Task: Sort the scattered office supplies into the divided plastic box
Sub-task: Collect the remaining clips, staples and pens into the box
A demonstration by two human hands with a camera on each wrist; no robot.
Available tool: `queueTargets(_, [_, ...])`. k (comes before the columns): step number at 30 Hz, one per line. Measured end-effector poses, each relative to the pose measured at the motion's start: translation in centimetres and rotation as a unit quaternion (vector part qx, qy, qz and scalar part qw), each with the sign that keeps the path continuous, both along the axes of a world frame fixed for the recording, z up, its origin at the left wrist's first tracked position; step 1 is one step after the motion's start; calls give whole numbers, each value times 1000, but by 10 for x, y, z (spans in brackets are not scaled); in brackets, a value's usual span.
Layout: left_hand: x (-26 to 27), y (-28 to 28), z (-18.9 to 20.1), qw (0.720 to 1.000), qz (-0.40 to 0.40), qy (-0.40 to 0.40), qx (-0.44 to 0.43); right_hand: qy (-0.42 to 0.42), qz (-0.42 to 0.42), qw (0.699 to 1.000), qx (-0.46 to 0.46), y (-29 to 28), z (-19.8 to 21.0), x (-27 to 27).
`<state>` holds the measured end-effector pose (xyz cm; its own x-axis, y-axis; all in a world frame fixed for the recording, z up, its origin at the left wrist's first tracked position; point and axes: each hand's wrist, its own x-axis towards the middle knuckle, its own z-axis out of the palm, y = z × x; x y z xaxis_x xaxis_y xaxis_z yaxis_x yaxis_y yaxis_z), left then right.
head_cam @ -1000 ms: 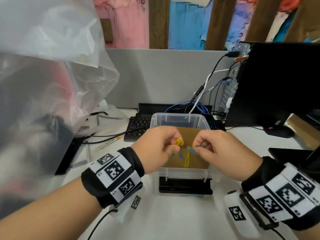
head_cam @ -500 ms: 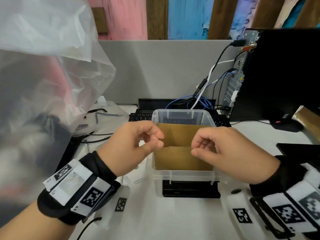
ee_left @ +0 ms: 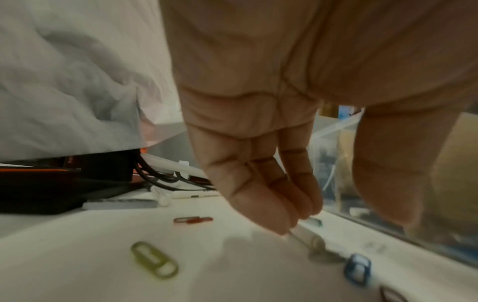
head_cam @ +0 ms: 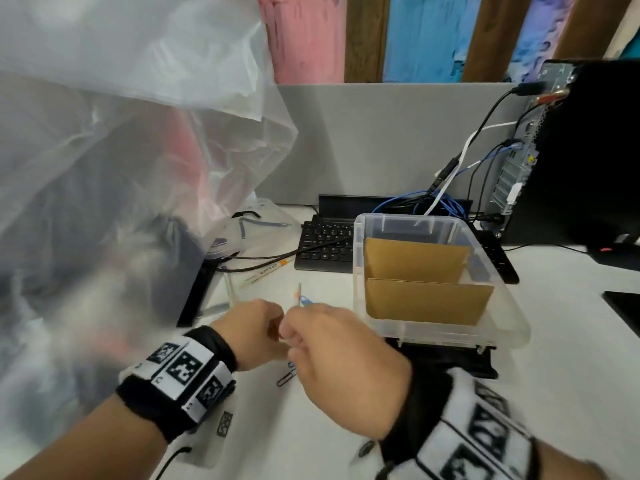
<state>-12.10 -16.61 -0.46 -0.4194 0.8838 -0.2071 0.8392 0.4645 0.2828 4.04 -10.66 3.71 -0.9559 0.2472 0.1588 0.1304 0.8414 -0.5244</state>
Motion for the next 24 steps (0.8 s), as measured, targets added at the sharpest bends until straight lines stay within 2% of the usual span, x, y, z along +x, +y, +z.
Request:
queueTargets(4, [10,1,-14,997,-14,10,-76,-195,-73,977,36,2,-42,-32])
queueTargets(7, [18,5,-21,996,-11,7,-85,-253,-125,957,64,9,-53,-45])
queueTargets(11, [20,10,-28,996,-1,20,-88,-299,-131,941,92,16,-56,-49])
queueTargets(19, [10,3,-34,994,-17,29,-108,-308,-129,935,116,22,-57,-52])
queueTargets(24, [-7,-10,-29,998,35,17,-43,-312,-133,934,112,30,-58,-48])
